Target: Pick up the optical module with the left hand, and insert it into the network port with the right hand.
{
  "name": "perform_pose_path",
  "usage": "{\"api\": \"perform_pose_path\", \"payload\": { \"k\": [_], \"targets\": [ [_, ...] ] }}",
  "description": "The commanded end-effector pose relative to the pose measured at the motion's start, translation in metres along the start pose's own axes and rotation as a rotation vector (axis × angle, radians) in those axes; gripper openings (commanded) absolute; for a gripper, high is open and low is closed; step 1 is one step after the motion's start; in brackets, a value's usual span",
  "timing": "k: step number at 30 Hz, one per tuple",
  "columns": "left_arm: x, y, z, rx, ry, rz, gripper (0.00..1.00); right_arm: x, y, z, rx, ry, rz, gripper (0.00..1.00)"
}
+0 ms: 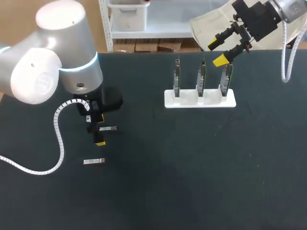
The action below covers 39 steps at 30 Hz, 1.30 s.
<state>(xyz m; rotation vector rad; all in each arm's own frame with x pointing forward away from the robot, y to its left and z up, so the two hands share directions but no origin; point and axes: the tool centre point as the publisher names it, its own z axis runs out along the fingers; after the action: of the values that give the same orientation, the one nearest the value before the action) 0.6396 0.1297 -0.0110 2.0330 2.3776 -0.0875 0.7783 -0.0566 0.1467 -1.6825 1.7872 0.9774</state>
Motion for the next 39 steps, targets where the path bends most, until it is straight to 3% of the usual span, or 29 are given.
{"api": "perform_pose_path", "payload": {
  "k": [1, 39],
  "targets": [
    [-0.0018, 0.0001, 0.0004, -0.002, 0.011, 0.000, 1.00, 0.0002, 0.0026, 0.0002, 0.006, 0.000, -0.001, 1.00],
    [-0.0010, -0.0007, 0.0065, -0.003, 0.041, -0.002, 1.00, 0.0002, 0.0026, 0.0002, 0.006, 0.000, -0.001, 1.00]
  ]
}}
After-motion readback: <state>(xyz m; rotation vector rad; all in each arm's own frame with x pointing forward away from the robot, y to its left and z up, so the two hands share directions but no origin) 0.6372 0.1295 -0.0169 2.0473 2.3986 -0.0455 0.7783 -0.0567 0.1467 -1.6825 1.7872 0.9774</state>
